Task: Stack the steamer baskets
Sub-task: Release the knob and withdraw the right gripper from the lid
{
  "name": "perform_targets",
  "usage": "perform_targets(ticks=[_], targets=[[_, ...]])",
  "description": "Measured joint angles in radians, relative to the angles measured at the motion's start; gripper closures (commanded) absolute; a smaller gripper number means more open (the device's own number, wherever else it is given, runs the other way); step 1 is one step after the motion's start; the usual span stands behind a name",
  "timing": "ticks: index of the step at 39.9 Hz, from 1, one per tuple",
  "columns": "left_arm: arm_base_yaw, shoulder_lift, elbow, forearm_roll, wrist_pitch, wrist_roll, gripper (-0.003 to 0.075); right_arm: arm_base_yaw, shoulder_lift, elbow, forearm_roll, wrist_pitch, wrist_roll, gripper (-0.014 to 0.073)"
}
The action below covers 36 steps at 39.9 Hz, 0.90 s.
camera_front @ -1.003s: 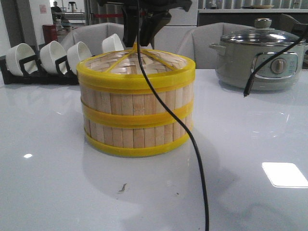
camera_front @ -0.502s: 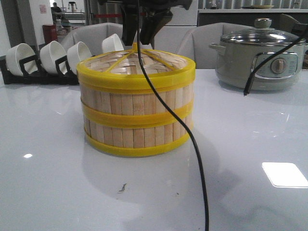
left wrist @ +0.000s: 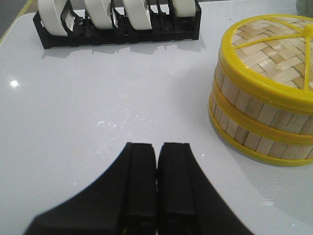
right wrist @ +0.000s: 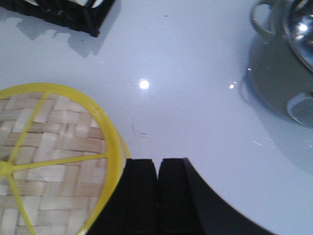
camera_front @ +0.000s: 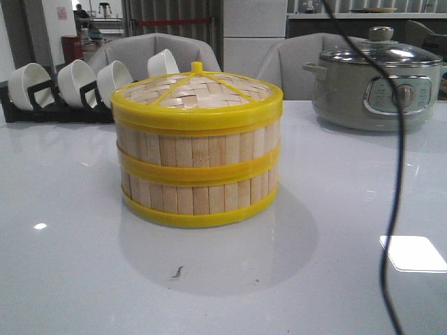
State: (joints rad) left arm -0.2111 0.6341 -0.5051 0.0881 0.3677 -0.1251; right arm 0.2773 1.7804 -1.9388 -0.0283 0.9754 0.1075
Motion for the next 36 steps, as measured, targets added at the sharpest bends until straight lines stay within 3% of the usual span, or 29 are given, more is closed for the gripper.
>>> perform_targets(ticks=[18,36], targets=[[0.000,0.000,0.000,0.000,0.000,0.000,0.0634,-0.153,-0.648,0.861,-0.002,-0.516,0.000,0.0564],[0.000,0.000,0.000,0.000,0.000,0.000,0.0634,-0.284,-1.101,1.410,-0.002,-0.659,0.000,0.0564]])
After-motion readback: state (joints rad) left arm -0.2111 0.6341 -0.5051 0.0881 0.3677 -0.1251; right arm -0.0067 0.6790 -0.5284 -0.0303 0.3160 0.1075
